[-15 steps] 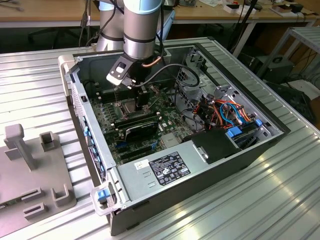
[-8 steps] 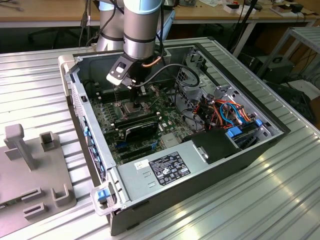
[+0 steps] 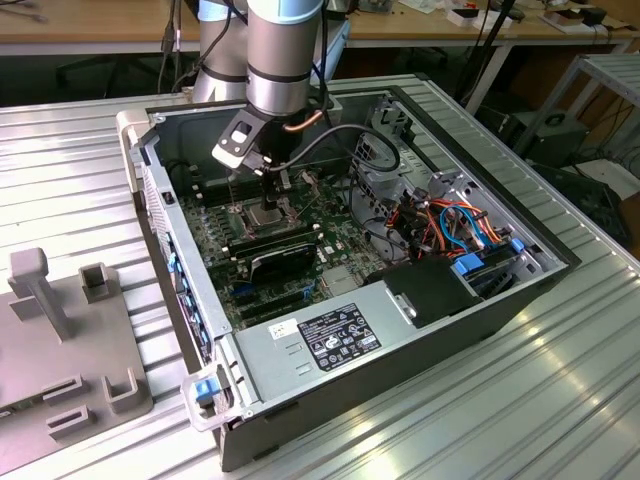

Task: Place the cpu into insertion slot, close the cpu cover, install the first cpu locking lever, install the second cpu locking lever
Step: 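Close the cpu cover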

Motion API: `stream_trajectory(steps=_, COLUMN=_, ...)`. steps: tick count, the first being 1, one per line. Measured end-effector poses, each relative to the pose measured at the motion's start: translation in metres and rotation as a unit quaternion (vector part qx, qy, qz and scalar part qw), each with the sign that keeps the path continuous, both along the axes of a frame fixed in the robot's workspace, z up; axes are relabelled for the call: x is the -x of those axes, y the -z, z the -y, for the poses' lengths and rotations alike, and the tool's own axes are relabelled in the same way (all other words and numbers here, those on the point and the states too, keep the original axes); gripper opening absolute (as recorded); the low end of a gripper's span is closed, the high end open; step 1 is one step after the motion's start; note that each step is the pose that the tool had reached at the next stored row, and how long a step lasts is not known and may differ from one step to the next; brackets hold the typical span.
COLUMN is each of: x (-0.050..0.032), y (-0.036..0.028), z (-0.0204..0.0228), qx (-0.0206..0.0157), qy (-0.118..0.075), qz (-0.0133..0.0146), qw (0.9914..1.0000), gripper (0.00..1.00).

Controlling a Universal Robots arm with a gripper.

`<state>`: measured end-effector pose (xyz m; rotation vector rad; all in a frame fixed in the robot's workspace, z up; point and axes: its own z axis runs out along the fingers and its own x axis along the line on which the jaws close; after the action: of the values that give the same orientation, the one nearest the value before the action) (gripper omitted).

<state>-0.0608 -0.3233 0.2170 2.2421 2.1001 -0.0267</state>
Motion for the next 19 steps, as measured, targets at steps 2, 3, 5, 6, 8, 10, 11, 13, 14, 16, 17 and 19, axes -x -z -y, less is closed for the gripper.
stream_trajectory(steps=2, x=0.0006, y=-0.0001, z=0.0001, qx=0.0002, qy=0.000, qz=-0.0001, qw=1.00000, gripper=0.11)
stream_trajectory(steps=3, x=0.0006, y=0.0000, z=0.0000, qx=0.0001, qy=0.000, qz=-0.0001, qw=1.00000, gripper=0.11)
stream_trajectory(steps=5, x=0.0006, y=0.0000, z=0.0000, qx=0.0001, qy=0.000, qz=-0.0001, qw=1.00000, gripper=0.11)
stream_trajectory(steps=6, x=0.0006, y=0.0000, z=0.0000, qx=0.0001, qy=0.000, qz=-0.0001, qw=1.00000, gripper=0.11)
stream_trajectory(steps=8, x=0.0006, y=0.0000, z=0.0000, qx=0.0000, qy=0.000, qz=0.0000, qw=1.00000, gripper=0.11)
stream_trajectory(steps=10, x=0.0006, y=-0.0006, z=0.0000, qx=0.0001, qy=0.000, qz=-0.0001, qw=1.00000, gripper=0.11)
stream_trajectory(steps=11, x=0.0006, y=-0.0010, z=0.0001, qx=0.0002, qy=0.000, qz=-0.0001, qw=1.00000, gripper=0.11)
stream_trajectory(steps=13, x=0.0006, y=-0.0024, z=0.0000, qx=0.0001, qy=0.000, qz=-0.0001, qw=1.00000, gripper=0.11)
stream_trajectory(steps=14, x=0.0006, y=-0.0035, z=0.0000, qx=0.0001, qy=0.000, qz=-0.0001, qw=1.00000, gripper=0.11)
stream_trajectory(steps=16, x=0.0006, y=-0.0042, z=0.0000, qx=0.0001, qy=0.000, qz=-0.0001, qw=1.00000, gripper=0.11)
stream_trajectory(steps=17, x=0.0006, y=-0.0049, z=0.0000, qx=0.0001, qy=0.000, qz=-0.0001, qw=1.00000, gripper=0.11)
stream_trajectory(steps=19, x=0.0006, y=-0.0065, z=0.0000, qx=0.0001, qy=0.000, qz=-0.0001, qw=1.00000, gripper=0.11)
